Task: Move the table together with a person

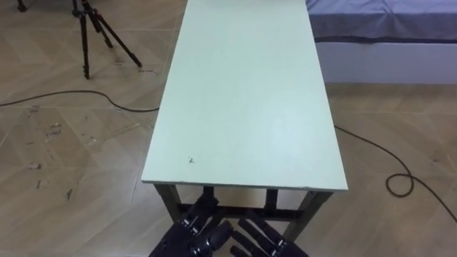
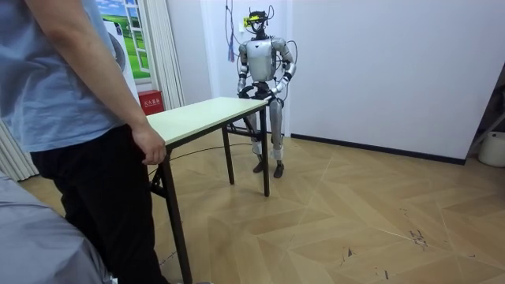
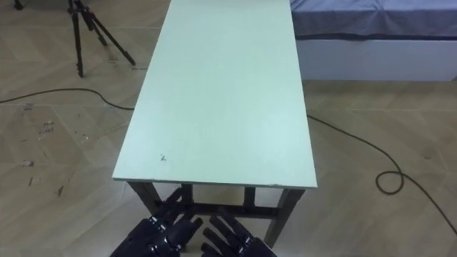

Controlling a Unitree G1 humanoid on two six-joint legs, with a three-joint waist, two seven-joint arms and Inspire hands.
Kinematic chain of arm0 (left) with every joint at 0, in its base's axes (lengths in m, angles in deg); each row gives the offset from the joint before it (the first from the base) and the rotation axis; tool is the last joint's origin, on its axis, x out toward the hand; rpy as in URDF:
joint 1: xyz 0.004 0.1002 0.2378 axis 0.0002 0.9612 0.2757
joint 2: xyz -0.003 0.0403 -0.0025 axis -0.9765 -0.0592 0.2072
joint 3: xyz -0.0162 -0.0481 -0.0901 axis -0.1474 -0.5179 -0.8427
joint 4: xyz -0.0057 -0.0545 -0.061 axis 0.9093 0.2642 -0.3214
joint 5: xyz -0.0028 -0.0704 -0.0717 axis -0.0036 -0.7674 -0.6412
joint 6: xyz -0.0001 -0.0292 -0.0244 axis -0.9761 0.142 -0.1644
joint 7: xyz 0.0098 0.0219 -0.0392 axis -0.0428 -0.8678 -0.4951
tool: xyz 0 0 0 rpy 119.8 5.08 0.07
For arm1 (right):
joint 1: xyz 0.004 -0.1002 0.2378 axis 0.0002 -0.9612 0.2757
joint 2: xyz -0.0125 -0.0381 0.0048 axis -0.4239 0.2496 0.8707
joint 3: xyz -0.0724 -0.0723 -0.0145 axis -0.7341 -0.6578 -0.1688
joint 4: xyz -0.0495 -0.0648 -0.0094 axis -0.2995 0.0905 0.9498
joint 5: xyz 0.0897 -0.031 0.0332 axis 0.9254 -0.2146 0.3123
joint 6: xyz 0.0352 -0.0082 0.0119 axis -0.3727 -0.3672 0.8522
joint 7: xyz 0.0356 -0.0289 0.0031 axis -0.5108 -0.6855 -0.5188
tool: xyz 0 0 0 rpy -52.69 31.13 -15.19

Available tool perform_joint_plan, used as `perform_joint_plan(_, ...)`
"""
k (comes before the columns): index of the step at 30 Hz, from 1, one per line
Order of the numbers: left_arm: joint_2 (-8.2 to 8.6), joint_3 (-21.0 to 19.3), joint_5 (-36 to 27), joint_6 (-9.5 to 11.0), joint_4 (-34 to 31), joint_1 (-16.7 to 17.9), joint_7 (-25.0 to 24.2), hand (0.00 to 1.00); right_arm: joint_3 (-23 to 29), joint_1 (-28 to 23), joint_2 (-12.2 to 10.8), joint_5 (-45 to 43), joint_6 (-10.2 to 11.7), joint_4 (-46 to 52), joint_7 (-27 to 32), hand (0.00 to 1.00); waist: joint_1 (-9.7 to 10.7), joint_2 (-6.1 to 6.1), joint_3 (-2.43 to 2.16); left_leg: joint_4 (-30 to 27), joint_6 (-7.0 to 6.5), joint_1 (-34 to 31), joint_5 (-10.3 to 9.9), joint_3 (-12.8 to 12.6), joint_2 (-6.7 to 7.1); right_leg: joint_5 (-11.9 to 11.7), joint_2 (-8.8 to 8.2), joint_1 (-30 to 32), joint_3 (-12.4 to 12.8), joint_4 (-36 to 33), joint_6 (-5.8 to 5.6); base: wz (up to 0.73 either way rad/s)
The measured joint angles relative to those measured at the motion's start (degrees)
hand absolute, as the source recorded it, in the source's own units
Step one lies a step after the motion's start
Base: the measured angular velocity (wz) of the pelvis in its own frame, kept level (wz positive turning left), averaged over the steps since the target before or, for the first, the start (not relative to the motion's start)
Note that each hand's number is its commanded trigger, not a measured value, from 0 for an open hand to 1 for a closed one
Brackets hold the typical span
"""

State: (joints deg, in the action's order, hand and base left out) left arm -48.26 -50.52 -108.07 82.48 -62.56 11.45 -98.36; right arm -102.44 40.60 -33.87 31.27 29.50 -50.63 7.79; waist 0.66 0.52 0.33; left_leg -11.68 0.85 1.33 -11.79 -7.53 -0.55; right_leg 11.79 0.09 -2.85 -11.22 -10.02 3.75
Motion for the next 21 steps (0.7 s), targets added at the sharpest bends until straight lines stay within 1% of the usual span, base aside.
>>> perform_joint_plan(3, -0.81, 0.0, -2.1, 0.0, -0.9, -0.4, 0.0, 0.00, -0.2, 0.5, 0.8, 0.6, -0.2, 1.3, 0.0, 0.00, 0.4, -0.21, -0.05, 0.0, 0.00, 0.2, 0.0, -0.1, 0.01, 0.0, -0.01, 0.0, 0.2, 0.1, -0.04, -0.03)
perform_joint_plan(4, -1.65, 0.1, -2.5, -0.2, -1.0, -0.4, 0.0, 0.00, -0.2, 0.5, 0.9, 1.4, -0.2, 2.0, 0.1, 0.00, 0.5, -0.25, -0.02, 0.0, 0.00, 0.3, 0.0, -0.1, -0.01, 0.0, 0.00, 0.0, 0.2, 0.1, -0.04, 0.00)
perform_joint_plan(7, -3.25, 0.0, -3.2, -0.4, -1.2, -1.1, 0.8, 0.00, -0.2, 0.7, 1.4, 2.4, -0.1, 2.9, 1.1, 0.00, 0.6, -0.28, -0.02, -0.1, 0.00, 0.3, 0.0, -0.1, -0.01, 0.0, 0.01, 0.0, 0.2, 0.1, -0.04, 0.00)
perform_joint_plan(9, -3.76, 0.0, -3.7, -0.5, -1.2, -1.4, 1.4, 0.00, -0.2, 1.2, 2.0, 2.5, -0.1, 3.5, 1.5, 0.00, 1.0, -0.28, 0.02, 0.0, 0.00, 0.5, 0.0, 0.1, -0.02, 0.0, 0.00, -0.4, 0.1, 0.0, -0.04, 0.00)
perform_joint_plan(10, -3.84, -0.1, -4.1, -0.5, -1.2, -1.7, 2.1, 0.00, 0.0, 1.9, 2.1, 2.5, -0.1, 3.5, 1.6, 0.00, 1.0, -0.27, 0.21, 0.0, 0.00, 0.8, 0.0, 0.1, -0.18, 0.0, 0.01, -0.7, 0.1, -0.3, -0.03, 0.00)
perform_joint_plan(11, -3.90, -0.2, -5.1, -0.7, -1.3, -2.0, 2.5, 0.00, 0.3, 2.8, 2.2, 2.5, -0.1, 3.9, 1.9, 0.00, 1.0, -0.32, 0.71, 0.1, 0.00, 1.4, 0.0, 0.2, -0.55, 0.0, 0.06, -1.0, 0.1, -0.8, -0.04, 0.00)
perform_joint_plan(12, -4.00, -0.2, -5.6, -0.8, -1.5, -2.0, 2.8, 0.00, 0.4, 3.2, 2.2, 2.5, -0.1, 4.0, 2.0, 0.00, 1.0, -0.27, 0.82, 0.2, 0.00, 1.4, 0.0, 0.2, -0.55, 0.0, 0.07, -1.0, 0.0, -0.7, -0.04, 0.00)
perform_joint_plan(13, -4.06, -0.2, -6.3, -1.0, -2.1, -2.5, 4.0, 0.00, 0.3, 3.9, 2.5, 2.5, -0.4, 4.0, 2.2, 0.00, 1.2, -0.12, 1.02, 0.2, -0.01, 1.3, 0.0, 0.3, -0.56, 0.0, 0.11, -1.0, 0.0, -0.7, -0.04, 0.00)
perform_joint_plan(14, -4.08, -0.2, -7.4, -1.2, -2.8, -2.9, 5.0, 0.00, 0.3, 4.5, 2.6, 2.7, -0.5, 4.0, 2.2, 0.00, 1.2, -0.07, 1.34, 0.1, -0.01, 1.2, 0.0, 0.4, -0.56, 0.0, 0.12, -1.0, -0.1, -0.7, -0.04, 0.00)
perform_joint_plan(17, -4.08, -0.2, -10.7, -1.6, -2.8, -3.5, 6.1, 0.00, 0.2, 4.8, 2.9, 3.9, -1.1, 4.0, 2.5, 0.00, 0.8, 0.06, 1.39, 0.0, -0.01, 1.2, 0.0, 0.3, -0.54, 0.0, 0.12, -0.5, 0.1, -0.8, -0.01, -0.03)
perform_joint_plan(19, -4.02, -0.4, -13.8, -2.3, -2.2, -4.7, 7.2, 0.00, 0.2, 5.4, 2.8, 4.8, -1.9, 4.0, 3.1, 0.00, 0.3, 0.07, 1.38, 0.1, -0.03, 1.2, 0.0, -0.1, -0.54, 0.0, 0.13, -0.2, 0.4, -0.7, 0.01, -0.08)
perform_joint_plan(20, -3.91, -0.5, -15.2, -2.5, -1.8, -5.2, 7.7, 0.00, 0.3, 5.6, 2.8, 4.7, -2.3, 4.0, 3.5, 0.00, 0.3, 0.12, 1.32, 0.2, -0.26, 1.4, 0.2, -0.3, -0.54, 0.0, 0.12, -0.2, 0.5, -0.7, 0.03, 0.00)
perform_joint_plan(21, -3.92, -0.6, -15.2, -2.5, -1.6, -5.4, 8.0, 0.00, 0.3, 5.7, 2.8, 4.7, -2.4, 4.0, 3.6, 0.00, 0.2, 0.15, 1.24, 0.2, -0.29, 1.4, 0.2, -0.3, -0.54, 0.0, 0.12, -0.2, 0.6, -0.8, 0.03, -0.04)
